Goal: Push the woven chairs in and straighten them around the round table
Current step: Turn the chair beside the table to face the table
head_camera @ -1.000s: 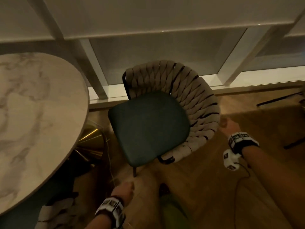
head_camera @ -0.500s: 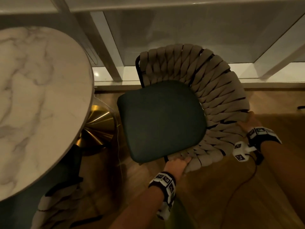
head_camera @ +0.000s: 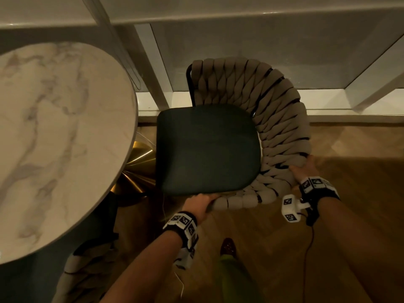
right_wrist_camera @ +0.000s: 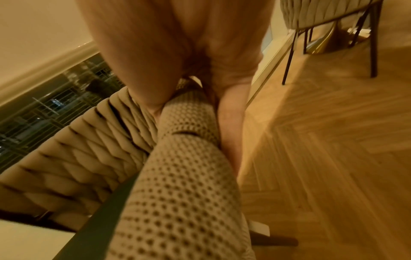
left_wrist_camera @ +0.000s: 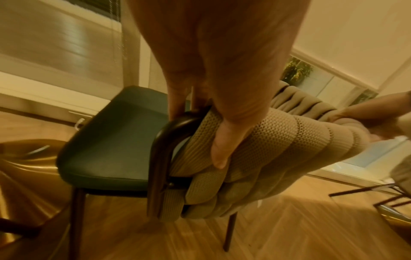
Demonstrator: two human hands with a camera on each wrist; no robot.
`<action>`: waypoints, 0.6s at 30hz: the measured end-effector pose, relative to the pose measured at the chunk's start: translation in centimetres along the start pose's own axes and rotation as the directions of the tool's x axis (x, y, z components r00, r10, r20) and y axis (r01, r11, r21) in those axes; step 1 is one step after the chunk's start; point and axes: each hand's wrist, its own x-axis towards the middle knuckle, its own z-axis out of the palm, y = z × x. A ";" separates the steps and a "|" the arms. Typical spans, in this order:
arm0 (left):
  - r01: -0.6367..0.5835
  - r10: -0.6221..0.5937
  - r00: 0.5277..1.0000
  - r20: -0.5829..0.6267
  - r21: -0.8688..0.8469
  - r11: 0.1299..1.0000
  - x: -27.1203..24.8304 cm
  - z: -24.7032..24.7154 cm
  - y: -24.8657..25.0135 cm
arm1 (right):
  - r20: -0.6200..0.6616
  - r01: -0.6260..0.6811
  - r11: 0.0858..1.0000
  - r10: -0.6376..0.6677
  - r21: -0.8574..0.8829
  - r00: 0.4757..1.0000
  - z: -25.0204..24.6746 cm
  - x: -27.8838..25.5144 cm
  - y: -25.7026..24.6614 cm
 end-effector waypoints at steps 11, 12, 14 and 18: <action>0.099 -0.102 0.988 -0.113 -0.030 0.995 0.7 -2.3 -3.6 | 0.004 0.006 0.998 -0.006 0.063 1.000 2.9 -1.3 -3.7; 0.089 -0.095 0.988 -0.122 -0.048 0.995 0.6 -2.2 -3.7 | 0.007 0.003 0.998 -0.003 0.066 1.000 2.9 -1.3 -3.5; 0.076 -0.089 0.985 -0.148 -0.091 0.993 0.5 -1.8 -3.8 | 0.011 0.004 0.998 -0.005 0.066 1.000 2.8 -1.3 -3.3; 0.071 -0.095 0.981 -0.167 -0.140 0.988 0.1 -0.5 -4.1 | 0.014 -0.006 0.999 0.005 0.053 1.000 3.1 -2.1 -2.3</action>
